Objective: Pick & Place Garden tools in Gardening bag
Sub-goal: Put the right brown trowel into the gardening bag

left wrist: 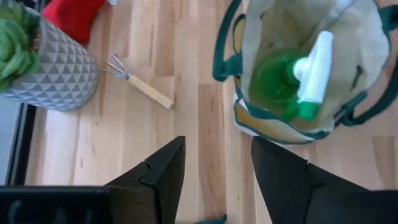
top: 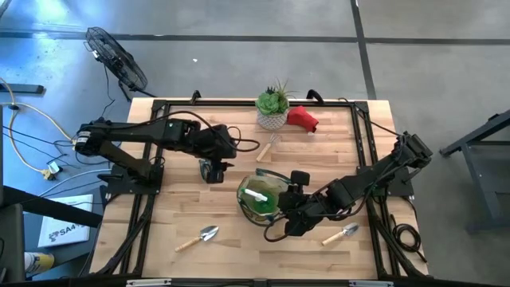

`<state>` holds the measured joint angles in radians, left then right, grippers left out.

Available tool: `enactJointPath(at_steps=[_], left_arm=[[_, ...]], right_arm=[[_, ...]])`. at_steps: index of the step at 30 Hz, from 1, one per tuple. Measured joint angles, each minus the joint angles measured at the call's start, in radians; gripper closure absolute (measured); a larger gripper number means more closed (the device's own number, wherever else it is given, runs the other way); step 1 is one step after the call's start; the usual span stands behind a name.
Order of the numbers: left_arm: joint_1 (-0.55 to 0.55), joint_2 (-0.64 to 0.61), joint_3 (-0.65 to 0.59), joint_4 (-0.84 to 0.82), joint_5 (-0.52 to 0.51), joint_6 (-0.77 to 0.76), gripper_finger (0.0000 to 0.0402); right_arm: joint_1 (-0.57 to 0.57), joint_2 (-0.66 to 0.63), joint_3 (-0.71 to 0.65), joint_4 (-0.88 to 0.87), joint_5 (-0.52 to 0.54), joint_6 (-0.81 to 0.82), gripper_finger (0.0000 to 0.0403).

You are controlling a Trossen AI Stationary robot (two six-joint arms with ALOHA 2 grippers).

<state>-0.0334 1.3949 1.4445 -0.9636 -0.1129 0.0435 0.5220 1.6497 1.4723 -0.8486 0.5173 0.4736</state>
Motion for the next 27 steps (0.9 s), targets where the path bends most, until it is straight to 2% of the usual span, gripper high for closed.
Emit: enactJointPath(at_steps=[3,6,14,17,20,24,27], left_arm=[[0.000,0.000,0.000,-0.029,0.013,0.002,0.0218],[0.000,0.000,0.000,-0.044,-0.002,0.002,0.0194],[0.000,0.000,0.000,-0.051,-0.029,0.027,0.0078],[0.000,0.000,0.000,-0.050,-0.034,0.055,0.0036],[0.000,0.000,0.000,-0.050,-0.038,0.107,0.0008],[0.015,0.000,0.000,-0.059,-0.058,0.243,0.0012],[0.046,0.000,0.000,-0.100,0.015,0.329,0.0015]], right_arm=[[0.000,0.000,0.000,0.000,-0.001,0.002,0.0266],[0.000,0.000,0.000,0.000,-0.001,0.002,0.0266],[0.000,0.000,0.000,0.002,-0.053,0.001,0.0266],[0.002,0.000,0.000,0.005,-0.129,-0.003,0.0266],[0.015,0.000,0.000,0.022,-0.253,0.000,0.0266],[0.045,0.000,0.000,0.074,-0.412,0.033,0.0266],[0.074,0.000,0.000,0.074,-0.475,0.109,0.0266]])
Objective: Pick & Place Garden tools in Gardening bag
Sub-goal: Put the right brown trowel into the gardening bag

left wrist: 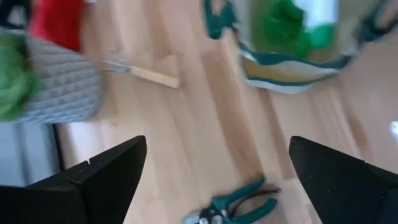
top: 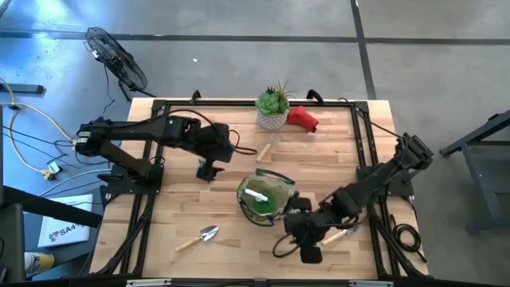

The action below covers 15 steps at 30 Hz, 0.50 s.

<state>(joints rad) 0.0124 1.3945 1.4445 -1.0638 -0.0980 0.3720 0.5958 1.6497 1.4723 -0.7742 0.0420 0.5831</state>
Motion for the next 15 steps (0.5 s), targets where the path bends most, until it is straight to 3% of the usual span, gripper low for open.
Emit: enactJointPath(at_steps=[4,9,15], left_arm=[[0.044,0.000,0.000,0.006,0.089,0.019,0.0016],[0.082,0.000,0.000,0.006,0.089,0.016,0.0016],[0.088,0.016,-0.001,0.015,0.090,0.013,0.0016]], right_arm=[[0.035,0.000,0.000,-0.072,-0.022,0.112,0.0270],[0.072,0.000,0.000,-0.307,-0.050,0.262,0.0284],[0.137,0.028,0.000,-0.397,-0.037,0.208,0.0302]])
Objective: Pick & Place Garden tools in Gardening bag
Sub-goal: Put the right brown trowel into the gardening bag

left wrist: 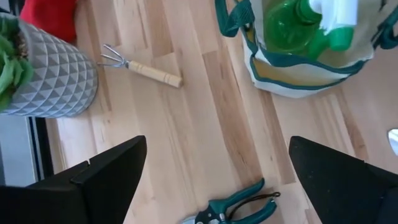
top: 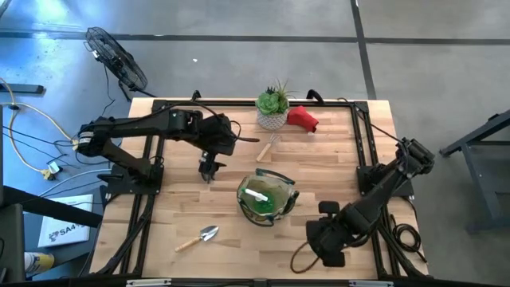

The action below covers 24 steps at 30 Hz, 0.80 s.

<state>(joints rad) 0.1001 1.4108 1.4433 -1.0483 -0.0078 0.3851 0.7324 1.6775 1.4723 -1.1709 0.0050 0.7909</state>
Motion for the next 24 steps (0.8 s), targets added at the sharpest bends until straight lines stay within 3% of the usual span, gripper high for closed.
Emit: enactJointPath(at_steps=[3,7,11,17,24], left_arm=[[-0.003,0.015,0.002,0.008,0.007,0.000,0.0016],[-0.002,0.034,0.001,-0.003,0.090,0.009,0.0016],[-0.002,0.042,0.002,-0.029,0.159,0.055,0.0016],[-0.002,0.046,0.001,-0.034,0.153,0.056,0.0016],[-0.002,0.046,0.001,-0.035,0.148,0.056,0.0016]], right_arm=[[0.027,0.026,0.000,0.000,0.014,-0.036,0.0307],[0.050,0.070,0.000,-0.018,-0.007,-0.058,0.0309],[0.068,0.106,-0.048,-0.014,-0.085,-0.016,0.0309],[0.078,0.112,-0.227,0.120,-0.181,0.052,0.0309],[0.072,0.113,-0.313,0.235,-0.134,0.011,0.0309]])
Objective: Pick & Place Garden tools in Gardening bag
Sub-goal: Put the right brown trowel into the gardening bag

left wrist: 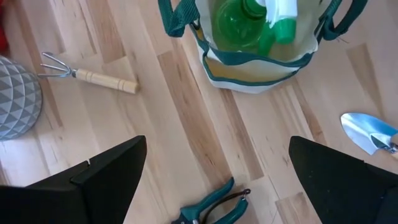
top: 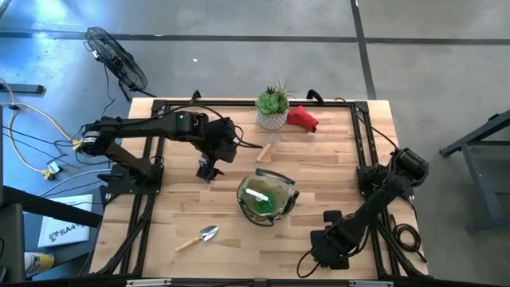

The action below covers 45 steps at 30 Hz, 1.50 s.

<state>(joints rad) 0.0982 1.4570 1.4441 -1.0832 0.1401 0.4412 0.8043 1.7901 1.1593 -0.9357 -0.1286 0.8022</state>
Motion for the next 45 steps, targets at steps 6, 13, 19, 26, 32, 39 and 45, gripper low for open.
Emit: enactJointPath(at_steps=[6,13,19,26,32,39,45], left_arm=[[0.000,0.000,0.000,0.003,0.000,0.002,0.0016],[0.000,0.000,0.000,0.003,-0.001,0.000,0.0016],[0.000,0.000,0.000,0.003,-0.001,0.000,0.0016],[0.000,0.000,0.000,0.003,-0.001,0.000,0.0016],[0.000,0.000,0.000,0.003,-0.001,0.000,0.0016],[0.000,0.000,0.000,-0.018,0.050,0.021,0.0016],[0.000,0.000,0.000,-0.045,0.054,0.027,0.0016]], right_arm=[[-0.001,0.000,-0.057,0.052,0.012,-0.035,0.0309],[-0.001,0.000,-0.127,0.177,-0.004,-0.040,0.0309],[-0.002,-0.002,-0.141,0.202,-0.007,-0.036,0.0310],[-0.027,-0.002,-0.142,0.197,-0.048,0.051,0.0344],[-0.048,-0.002,-0.142,0.200,-0.061,0.103,0.0344],[-0.047,0.003,-0.062,0.108,-0.023,0.146,0.0344],[-0.052,0.003,0.145,-0.119,0.193,0.136,0.0344]])
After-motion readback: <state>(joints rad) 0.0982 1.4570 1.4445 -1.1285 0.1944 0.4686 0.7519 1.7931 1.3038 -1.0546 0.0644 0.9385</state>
